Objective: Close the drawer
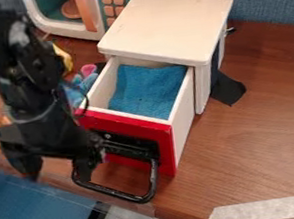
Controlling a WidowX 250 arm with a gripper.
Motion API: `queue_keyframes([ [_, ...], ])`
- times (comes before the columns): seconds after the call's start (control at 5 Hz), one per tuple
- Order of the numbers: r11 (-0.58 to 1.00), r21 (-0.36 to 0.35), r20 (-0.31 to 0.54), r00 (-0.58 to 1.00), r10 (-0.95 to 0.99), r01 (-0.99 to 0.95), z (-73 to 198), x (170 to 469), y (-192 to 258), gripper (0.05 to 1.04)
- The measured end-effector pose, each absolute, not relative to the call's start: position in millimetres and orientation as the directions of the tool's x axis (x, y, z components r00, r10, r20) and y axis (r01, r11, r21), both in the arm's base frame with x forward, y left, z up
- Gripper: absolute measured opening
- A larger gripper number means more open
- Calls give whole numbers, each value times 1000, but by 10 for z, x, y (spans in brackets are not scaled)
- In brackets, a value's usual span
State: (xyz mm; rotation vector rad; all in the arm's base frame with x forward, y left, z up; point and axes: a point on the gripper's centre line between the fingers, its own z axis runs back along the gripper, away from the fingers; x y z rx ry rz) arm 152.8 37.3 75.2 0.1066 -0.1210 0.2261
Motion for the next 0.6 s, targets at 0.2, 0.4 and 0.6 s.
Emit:
queue_keyframes([
  [0.2, 973, 116, 106, 976, 190, -202, 644, 1482, 353, 1001],
  [0.4, 978, 126, 76, 985, 158, -167, 590, 1431, 352, 1001],
  [0.6, 982, 127, 23, 990, 137, -139, 563, 1371, 341, 1001],
])
